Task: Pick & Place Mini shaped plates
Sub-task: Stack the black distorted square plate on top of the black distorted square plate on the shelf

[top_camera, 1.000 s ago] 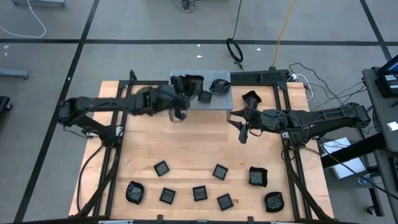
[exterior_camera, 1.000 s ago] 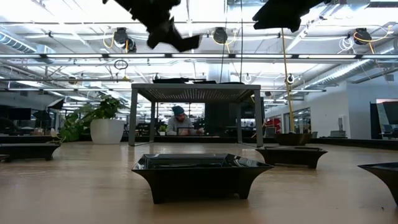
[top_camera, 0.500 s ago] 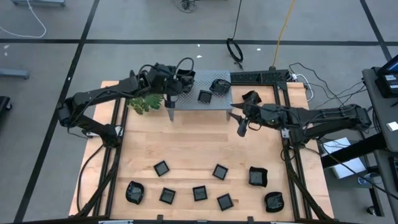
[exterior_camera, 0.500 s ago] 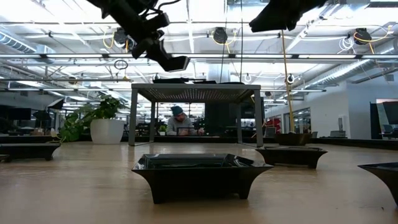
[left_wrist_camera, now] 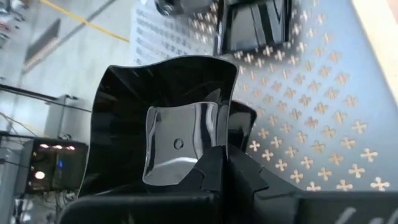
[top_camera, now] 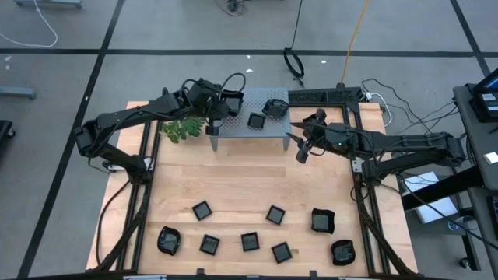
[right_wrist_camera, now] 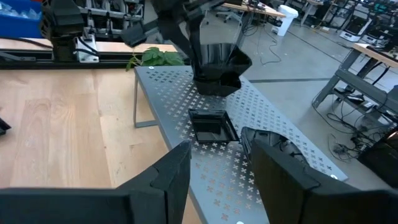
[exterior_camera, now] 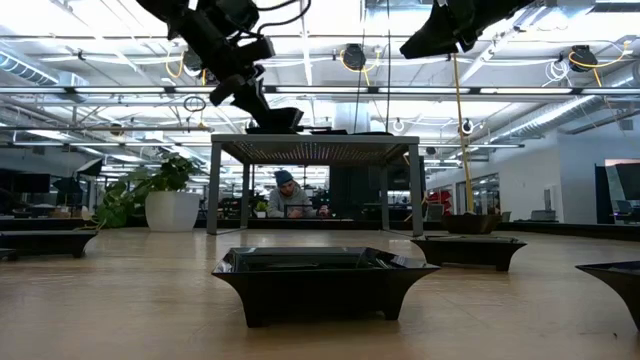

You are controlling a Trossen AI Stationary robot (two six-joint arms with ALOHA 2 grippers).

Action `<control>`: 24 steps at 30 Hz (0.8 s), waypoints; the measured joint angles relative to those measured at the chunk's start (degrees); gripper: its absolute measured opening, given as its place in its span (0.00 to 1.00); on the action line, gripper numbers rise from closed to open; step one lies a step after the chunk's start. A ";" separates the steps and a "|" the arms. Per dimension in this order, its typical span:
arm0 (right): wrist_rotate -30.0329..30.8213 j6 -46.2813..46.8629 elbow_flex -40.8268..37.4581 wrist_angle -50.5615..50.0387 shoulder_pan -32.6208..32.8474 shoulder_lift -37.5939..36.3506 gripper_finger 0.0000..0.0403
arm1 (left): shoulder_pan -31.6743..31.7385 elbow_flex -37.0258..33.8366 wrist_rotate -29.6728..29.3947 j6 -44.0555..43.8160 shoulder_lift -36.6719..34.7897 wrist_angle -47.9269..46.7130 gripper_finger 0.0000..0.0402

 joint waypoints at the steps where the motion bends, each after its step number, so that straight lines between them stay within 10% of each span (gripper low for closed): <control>1: 0.01 0.00 0.00 0.01 -0.02 0.00 0.38 | 0.02 0.00 -0.02 0.08 0.26 0.02 0.03; 24: -0.07 0.00 0.00 -0.06 0.04 0.00 0.38 | -0.90 -0.02 -3.25 -5.16 -0.53 0.19 0.24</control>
